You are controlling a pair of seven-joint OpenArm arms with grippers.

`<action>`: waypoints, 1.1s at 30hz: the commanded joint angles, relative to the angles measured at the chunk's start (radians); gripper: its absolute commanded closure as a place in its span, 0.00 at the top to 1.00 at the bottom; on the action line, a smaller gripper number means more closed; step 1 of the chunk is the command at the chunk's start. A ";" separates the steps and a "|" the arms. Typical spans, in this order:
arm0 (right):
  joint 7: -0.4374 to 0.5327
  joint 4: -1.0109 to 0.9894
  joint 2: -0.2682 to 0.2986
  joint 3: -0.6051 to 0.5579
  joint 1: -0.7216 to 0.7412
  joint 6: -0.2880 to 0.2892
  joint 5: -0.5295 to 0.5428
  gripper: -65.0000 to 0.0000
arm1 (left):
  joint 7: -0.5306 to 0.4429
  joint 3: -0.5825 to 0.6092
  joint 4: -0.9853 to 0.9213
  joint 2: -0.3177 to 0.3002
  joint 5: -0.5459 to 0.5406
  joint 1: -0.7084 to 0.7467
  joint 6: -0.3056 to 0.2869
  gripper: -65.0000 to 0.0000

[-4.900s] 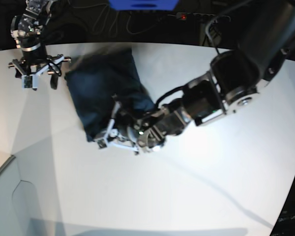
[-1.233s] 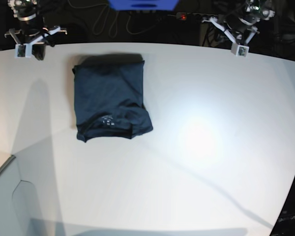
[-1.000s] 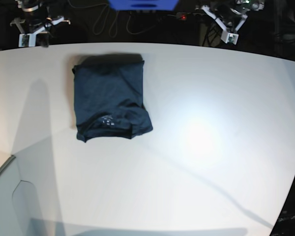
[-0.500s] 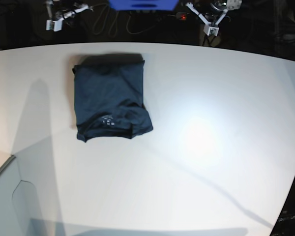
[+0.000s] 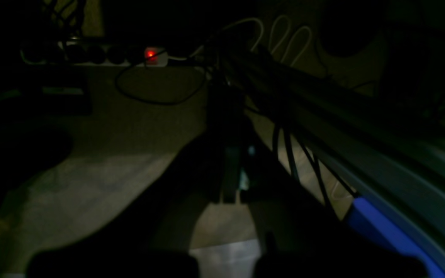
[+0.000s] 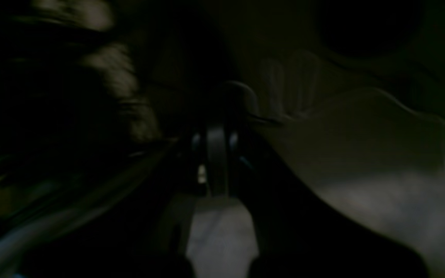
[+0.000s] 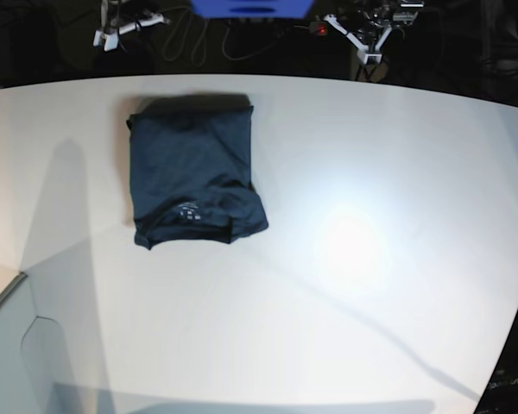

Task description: Layout the t-shirt on the table in an organized manner, then fold the t-shirt properly

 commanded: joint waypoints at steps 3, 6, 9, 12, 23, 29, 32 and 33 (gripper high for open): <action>0.098 -0.112 0.047 -0.058 0.028 -0.044 0.003 0.00 | 0.000 0.001 0.000 -0.003 0.001 -0.003 -0.010 0.00; 0.140 -0.193 0.067 -0.143 0.054 -0.110 0.003 0.00 | 0.000 0.001 0.000 -0.001 0.001 -0.003 -0.010 0.00; 0.144 -0.212 0.067 -0.227 0.063 -0.182 0.003 0.00 | 0.000 0.001 0.000 0.000 0.001 -0.003 -0.010 0.00; 0.144 -0.212 0.064 -0.304 0.063 -0.267 0.003 0.00 | 0.000 0.001 0.000 0.000 0.001 -0.003 -0.010 0.00; 0.136 -0.216 0.064 -0.545 0.089 -0.438 0.003 0.00 | 0.000 0.001 0.000 0.000 0.001 0.001 0.123 0.00; 0.136 -0.216 0.061 -0.548 0.089 -0.438 0.003 0.00 | 0.000 0.001 0.000 0.000 0.001 0.001 0.189 0.00; 0.136 -0.216 0.061 -0.549 0.089 -0.438 0.003 0.00 | 0.000 0.001 0.000 0.000 0.003 -0.001 0.192 0.00; 0.136 -0.216 0.061 -0.549 0.089 -0.440 0.003 0.00 | 0.000 0.001 0.000 0.000 0.003 -0.003 0.192 0.00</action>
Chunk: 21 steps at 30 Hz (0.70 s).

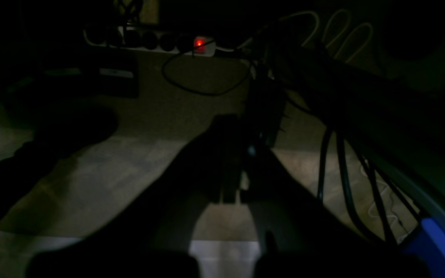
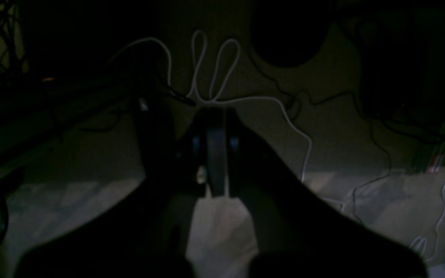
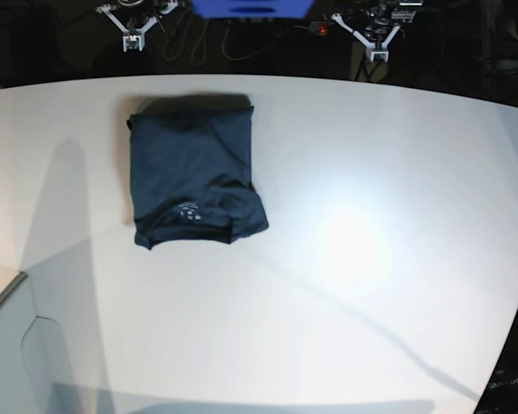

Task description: Layout the t-shirt on the table in an organized manner, then fold the t-shirt properly

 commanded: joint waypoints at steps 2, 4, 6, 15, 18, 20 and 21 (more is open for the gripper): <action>0.014 0.002 0.007 0.000 -0.003 -0.013 0.000 0.00 | -0.003 0.001 0.003 -0.004 0.030 -0.002 0.000 0.00; 0.014 0.002 0.007 0.000 -0.003 -0.013 0.000 0.00 | 0.005 -0.002 0.003 -0.001 0.061 -0.002 0.002 0.00; 0.014 0.002 0.009 0.000 -0.003 -0.013 0.000 0.00 | 0.040 -0.002 0.003 0.016 0.073 -0.004 0.002 0.00; -0.044 0.002 0.009 -0.001 0.021 -0.013 0.000 0.00 | 0.060 -0.002 0.003 0.025 0.076 -0.016 0.002 0.00; -0.044 0.002 0.009 -0.001 0.021 -0.013 0.000 0.00 | 0.061 -0.002 0.003 0.025 0.076 -0.016 0.002 0.00; -0.044 0.002 0.009 -0.001 0.021 -0.013 0.000 0.00 | 0.065 -0.002 0.003 0.025 0.076 -0.016 0.002 0.00; -0.044 0.002 0.009 -0.001 0.021 -0.013 0.000 0.00 | 0.081 -0.002 0.003 0.025 0.078 -0.016 0.002 0.00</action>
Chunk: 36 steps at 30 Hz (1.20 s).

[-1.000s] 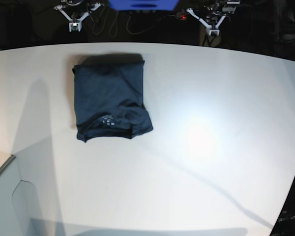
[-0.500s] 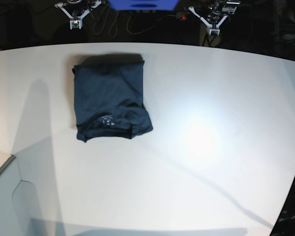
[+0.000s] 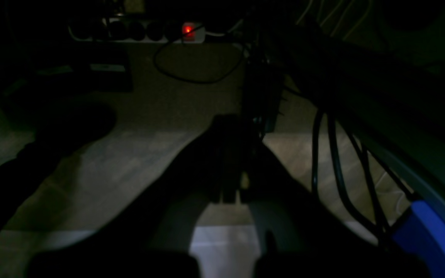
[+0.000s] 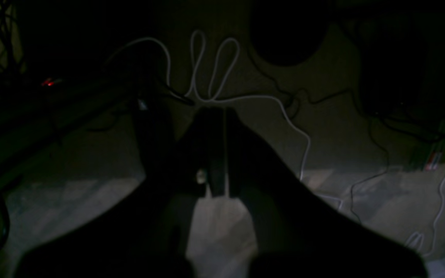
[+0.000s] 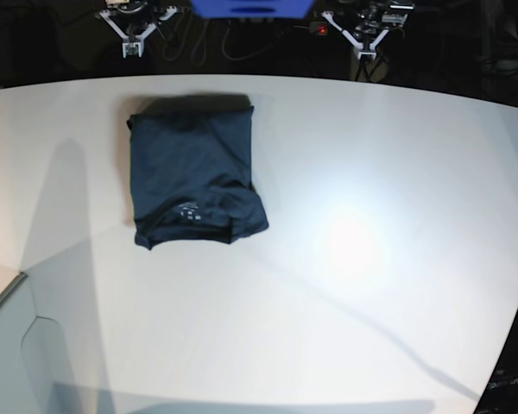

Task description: Layout the t-shirt on the table in an organized manner, then fold the t-shirt properly

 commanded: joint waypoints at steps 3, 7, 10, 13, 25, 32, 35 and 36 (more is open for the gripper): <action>0.010 0.002 0.006 -0.001 -0.003 -0.013 -0.002 0.00 | 0.057 0.000 0.006 -0.003 0.003 0.000 -0.004 0.00; 0.010 0.002 0.004 -0.001 -0.003 -0.013 -0.043 0.00 | 0.060 0.002 0.006 -0.003 0.003 0.000 -0.002 0.00; 0.006 0.002 0.001 0.001 -0.003 -0.013 -0.055 0.00 | 0.072 0.003 0.005 -0.003 0.003 0.000 -0.002 0.00; -0.060 0.004 0.001 0.001 -0.002 -0.013 -0.055 0.00 | 0.095 0.003 0.008 -0.003 0.003 0.000 -0.005 0.00; -0.080 0.002 0.001 0.001 0.015 -0.013 -0.055 0.00 | 0.098 0.092 0.008 -0.003 -0.007 -0.001 -0.005 0.00; -0.080 0.002 0.001 0.001 0.015 -0.013 -0.055 0.00 | 0.092 0.097 0.010 -0.003 0.000 -0.001 -0.005 0.00; -0.080 0.002 0.001 0.001 0.015 -0.013 -0.055 0.00 | 0.091 0.098 0.010 -0.003 0.001 -0.001 -0.005 0.00; -0.080 0.002 0.001 0.001 0.015 -0.013 -0.055 0.00 | 0.091 0.098 0.010 -0.003 0.001 -0.001 -0.005 0.00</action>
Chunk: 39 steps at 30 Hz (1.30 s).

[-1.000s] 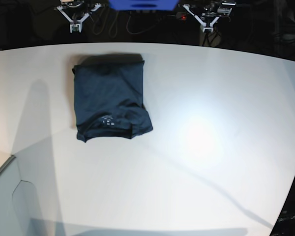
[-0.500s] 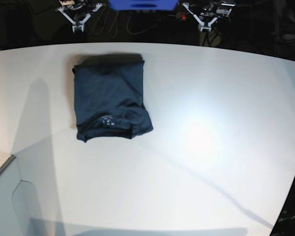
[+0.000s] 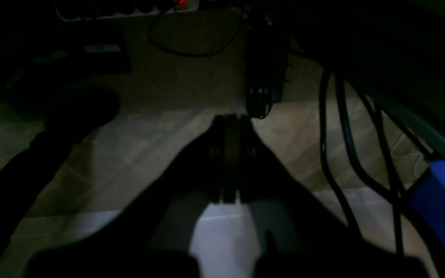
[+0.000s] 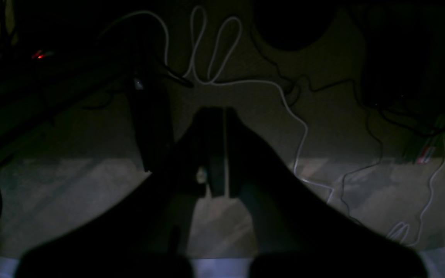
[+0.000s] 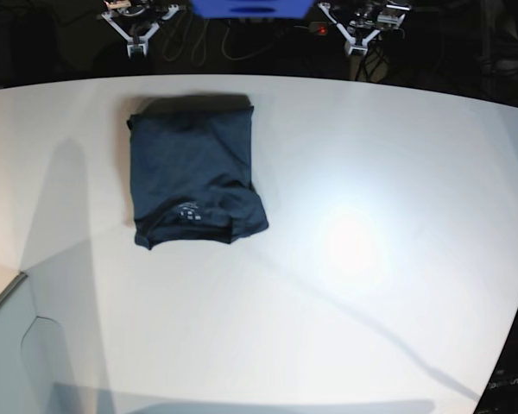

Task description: Layout the t-shirt on the table in an organized manner, then fold the t-shirt properly

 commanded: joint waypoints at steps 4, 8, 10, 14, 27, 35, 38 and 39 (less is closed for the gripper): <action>0.013 0.002 0.004 0.001 -0.003 -0.013 -0.001 0.00 | -0.001 0.001 0.005 -0.005 0.006 -0.003 -0.005 0.00; 0.011 0.002 0.004 0.001 -0.003 -0.013 -0.001 0.00 | 0.004 0.002 0.005 -0.005 0.006 -0.019 -0.006 0.00; 0.010 0.002 0.004 0.001 -0.003 -0.013 -0.001 0.00 | 0.005 0.002 0.005 -0.005 0.006 -0.019 -0.006 0.00; 0.010 0.002 0.004 0.001 -0.003 -0.013 -0.001 0.00 | 0.005 0.002 0.005 -0.005 0.006 -0.019 -0.006 0.00; 0.010 0.002 0.004 0.001 -0.003 -0.013 -0.001 0.00 | 0.005 0.002 0.005 -0.005 0.006 -0.019 -0.006 0.00; 0.010 0.002 0.004 0.001 -0.003 -0.013 -0.001 0.00 | 0.002 0.002 0.005 -0.005 0.006 -0.019 -0.006 0.00; 0.010 0.002 0.004 0.001 -0.003 -0.013 -0.001 0.00 | 0.002 0.002 0.005 -0.005 0.006 -0.019 -0.006 0.00; 0.008 0.002 0.004 0.001 -0.003 -0.013 -0.001 0.00 | 0.001 0.002 0.005 -0.005 0.006 -0.019 -0.006 0.00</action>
